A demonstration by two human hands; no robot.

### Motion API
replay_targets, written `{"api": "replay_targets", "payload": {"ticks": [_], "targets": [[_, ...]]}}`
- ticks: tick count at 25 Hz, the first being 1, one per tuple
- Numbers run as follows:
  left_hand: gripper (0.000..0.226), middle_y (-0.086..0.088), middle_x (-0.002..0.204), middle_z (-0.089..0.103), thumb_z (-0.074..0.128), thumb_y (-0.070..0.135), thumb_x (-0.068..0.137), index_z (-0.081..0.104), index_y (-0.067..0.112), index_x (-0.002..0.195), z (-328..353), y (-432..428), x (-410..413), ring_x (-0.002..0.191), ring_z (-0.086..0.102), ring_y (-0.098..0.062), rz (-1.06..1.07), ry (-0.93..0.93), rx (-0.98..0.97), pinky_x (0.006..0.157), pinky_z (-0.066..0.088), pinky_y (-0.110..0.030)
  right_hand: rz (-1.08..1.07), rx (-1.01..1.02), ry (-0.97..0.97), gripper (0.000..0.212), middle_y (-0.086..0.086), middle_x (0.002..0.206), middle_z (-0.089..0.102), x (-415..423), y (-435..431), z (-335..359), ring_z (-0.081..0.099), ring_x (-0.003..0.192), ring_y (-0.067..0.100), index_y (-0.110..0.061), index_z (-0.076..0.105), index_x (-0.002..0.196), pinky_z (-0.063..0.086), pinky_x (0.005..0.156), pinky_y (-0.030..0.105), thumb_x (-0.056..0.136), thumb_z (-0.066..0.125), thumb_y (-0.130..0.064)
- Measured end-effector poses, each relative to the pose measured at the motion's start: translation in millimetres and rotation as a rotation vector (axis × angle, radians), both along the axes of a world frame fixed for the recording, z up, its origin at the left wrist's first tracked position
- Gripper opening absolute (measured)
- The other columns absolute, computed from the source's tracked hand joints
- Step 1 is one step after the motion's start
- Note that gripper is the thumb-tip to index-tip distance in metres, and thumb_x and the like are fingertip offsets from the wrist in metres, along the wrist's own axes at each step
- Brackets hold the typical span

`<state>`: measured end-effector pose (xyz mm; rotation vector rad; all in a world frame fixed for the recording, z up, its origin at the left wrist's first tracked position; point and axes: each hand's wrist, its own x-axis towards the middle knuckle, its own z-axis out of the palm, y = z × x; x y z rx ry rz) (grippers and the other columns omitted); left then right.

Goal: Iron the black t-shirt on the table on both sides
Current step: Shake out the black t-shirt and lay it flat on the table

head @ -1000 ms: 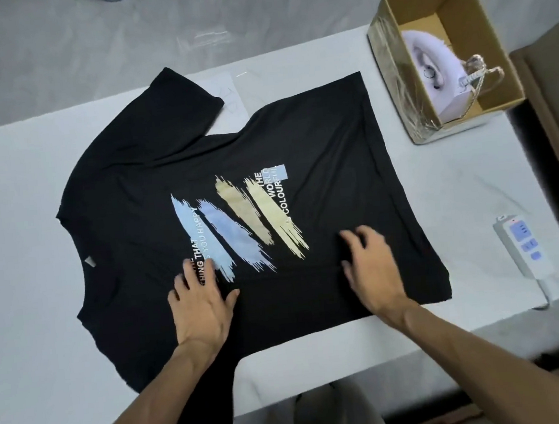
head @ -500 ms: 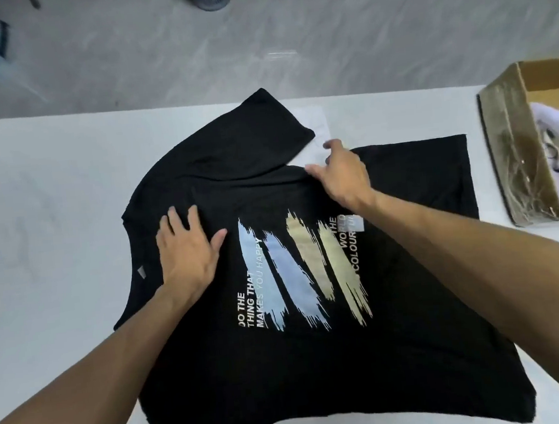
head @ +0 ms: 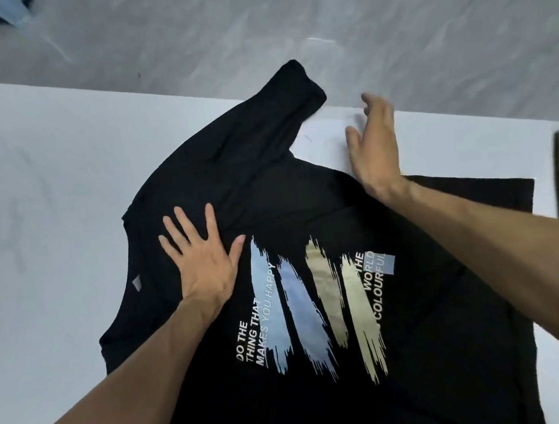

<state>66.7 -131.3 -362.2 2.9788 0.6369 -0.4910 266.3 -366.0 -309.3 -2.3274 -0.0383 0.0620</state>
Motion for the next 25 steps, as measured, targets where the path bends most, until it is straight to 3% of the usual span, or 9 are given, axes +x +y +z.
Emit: {"api": "replay_targets", "payload": {"ticks": [2, 5, 6, 8, 12, 15, 17, 20, 25], "targets": [[0.081, -0.034, 0.158, -0.001, 0.014, 0.064, 0.094, 0.005, 0.013, 0.157, 5.6, -0.8, 0.9, 0.146, -0.003, -0.051, -0.010, -0.030, -0.013, 0.117, 0.007, -0.064, 0.182, -0.303, -0.095, 0.048, 0.011, 0.145, 0.035, -59.2, -47.9, -10.3, 0.042, 0.129, 0.027, -0.009, 0.039, 0.141, 0.031, 0.111, 0.035, 0.095, 0.049, -0.016], [0.070, -0.029, 0.160, 0.004, 0.022, 0.057, 0.101, 0.012, 0.014, 0.156, 5.9, -7.5, 12.2, 0.149, 0.002, -0.044, -0.347, -0.113, -0.002, 0.120, 0.010, -0.058, 0.439, -0.632, -0.043, 0.058, 0.013, 0.156, 0.023, -118.2, -108.1, -33.6, 0.018, 0.145, 0.028, -0.011, 0.027, 0.150, 0.013, 0.120, 0.042, 0.100, 0.037, -0.039], [0.071, -0.027, 0.161, 0.002, 0.019, 0.059, 0.101, 0.009, 0.016, 0.156, 4.3, -9.2, 19.0, 0.149, 0.001, -0.043, -0.429, -0.103, -0.002, 0.120, 0.010, -0.057, 0.424, -0.698, -0.003, 0.063, 0.012, 0.158, 0.019, -122.8, -121.5, -42.7, 0.011, 0.147, 0.028, -0.013, 0.022, 0.152, 0.009, 0.120, 0.042, 0.099, 0.031, -0.046], [0.075, -0.027, 0.160, -0.002, 0.013, 0.065, 0.098, 0.000, 0.019, 0.156, -1.0, -11.3, 28.9, 0.149, -0.003, -0.042, -0.391, -0.047, 0.017, 0.121, 0.006, -0.056, 0.258, -0.769, 0.062, 0.067, 0.011, 0.159, 0.015, -120.2, -141.7, -52.1, 0.005, 0.148, 0.030, -0.017, 0.020, 0.153, 0.008, 0.120, 0.045, 0.097, 0.024, -0.054], [0.083, -0.030, 0.159, -0.003, 0.008, 0.068, 0.092, 0.001, 0.018, 0.157, 9.3, -19.5, 32.4, 0.149, -0.005, -0.044, -0.250, 0.052, 0.036, 0.121, 0.004, -0.056, 0.020, -0.758, 0.170, 0.067, 0.010, 0.161, 0.012, -131.7, -183.2, -47.2, 0.003, 0.148, 0.033, -0.020, 0.019, 0.153, 0.009, 0.119, 0.050, 0.097, 0.017, -0.055], [0.075, -0.028, 0.160, 0.004, 0.008, 0.063, 0.099, 0.010, 0.015, 0.157, 23.8, -41.4, 48.5, 0.149, 0.002, -0.042, -0.383, -0.052, 0.007, 0.122, 0.009, -0.053, 0.024, -0.753, 0.107, 0.062, 0.010, 0.160, 0.015, -141.8, -186.9, -37.4, 0.007, 0.148, 0.031, -0.017, 0.021, 0.153, 0.008, 0.120, 0.048, 0.100, 0.021, -0.048], [0.075, -0.025, 0.161, -0.001, 0.009, 0.063, 0.098, 0.003, 0.017, 0.157, 23.9, -65.2, 67.0, 0.150, -0.002, -0.040, -0.513, -0.040, -0.008, 0.122, 0.007, -0.052, -0.023, -0.728, 0.084, 0.060, 0.009, 0.160, 0.017, -137.9, -189.1, -34.1, 0.009, 0.148, 0.029, -0.015, 0.021, 0.152, 0.006, 0.120, 0.045, 0.101, 0.023, -0.045], [0.083, -0.025, 0.160, -0.015, 0.003, 0.068, 0.091, -0.014, 0.018, 0.154, 18.1, -90.9, 89.6, 0.148, -0.014, -0.042, -0.482, 0.149, 0.047, 0.121, -0.001, -0.053, 0.024, -0.741, 0.124, 0.060, 0.006, 0.160, 0.017, -146.7, -207.8, -39.9, 0.009, 0.148, 0.028, -0.018, 0.019, 0.153, 0.009, 0.120, 0.048, 0.101, 0.018, -0.047], [0.073, -0.027, 0.161, 0.000, 0.021, 0.056, 0.101, 0.006, 0.011, 0.156, 36.6, -89.8, 29.3, 0.150, -0.002, -0.040, -0.415, -0.007, -0.059, 0.122, 0.007, -0.053, 0.007, -0.583, 0.126, 0.056, 0.007, 0.160, 0.017, -223.8, -216.6, -10.6, 0.009, 0.149, 0.023, -0.012, 0.024, 0.152, 0.011, 0.120, 0.046, 0.102, 0.028, -0.037]]}}
